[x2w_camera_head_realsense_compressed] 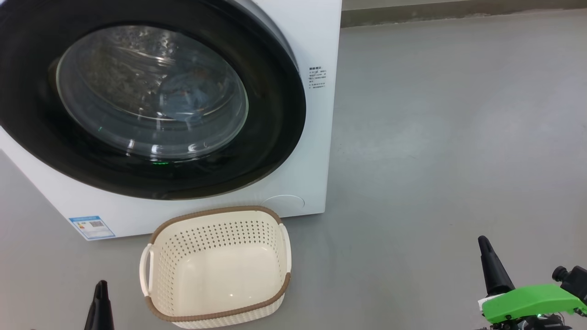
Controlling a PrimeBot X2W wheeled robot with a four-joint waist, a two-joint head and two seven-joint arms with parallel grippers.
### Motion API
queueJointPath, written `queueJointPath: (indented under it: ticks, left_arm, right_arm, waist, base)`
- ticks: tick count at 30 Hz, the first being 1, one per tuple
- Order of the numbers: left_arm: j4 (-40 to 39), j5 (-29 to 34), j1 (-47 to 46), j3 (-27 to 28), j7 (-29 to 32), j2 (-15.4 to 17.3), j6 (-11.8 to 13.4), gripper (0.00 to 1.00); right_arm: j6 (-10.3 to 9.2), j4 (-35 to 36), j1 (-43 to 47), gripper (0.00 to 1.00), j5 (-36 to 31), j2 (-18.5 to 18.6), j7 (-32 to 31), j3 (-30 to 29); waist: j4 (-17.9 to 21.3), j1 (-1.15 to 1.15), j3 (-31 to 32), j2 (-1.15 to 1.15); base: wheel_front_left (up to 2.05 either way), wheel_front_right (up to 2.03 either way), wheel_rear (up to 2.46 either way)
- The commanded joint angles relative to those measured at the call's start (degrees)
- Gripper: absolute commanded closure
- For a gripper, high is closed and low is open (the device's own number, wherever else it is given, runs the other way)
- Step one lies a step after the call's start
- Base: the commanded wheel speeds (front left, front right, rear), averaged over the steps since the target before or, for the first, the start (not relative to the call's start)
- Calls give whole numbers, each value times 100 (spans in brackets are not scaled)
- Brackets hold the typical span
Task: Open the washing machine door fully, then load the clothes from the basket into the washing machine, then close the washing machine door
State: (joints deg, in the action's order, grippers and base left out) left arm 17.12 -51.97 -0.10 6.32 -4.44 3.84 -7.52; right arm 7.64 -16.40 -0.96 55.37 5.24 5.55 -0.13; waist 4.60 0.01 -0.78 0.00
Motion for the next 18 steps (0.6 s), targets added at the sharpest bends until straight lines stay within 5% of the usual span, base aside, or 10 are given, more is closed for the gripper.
queueJointPath:
  ticks: [1,18]
  left_arm:
    - [-168,-186,-234,89,52,44,3,100]
    - [-194,-1234,-349,73,339,6,3,100]
  right_arm:
    - [-7,167,-304,100,238,35,-38,18]
    - [-9,181,-369,100,1239,11,-303,-94]
  waist:
    - [-14,0,3,0]
    - [-136,0,23,0]
  base:
    - [0,0,0]
    - [0,0,0]
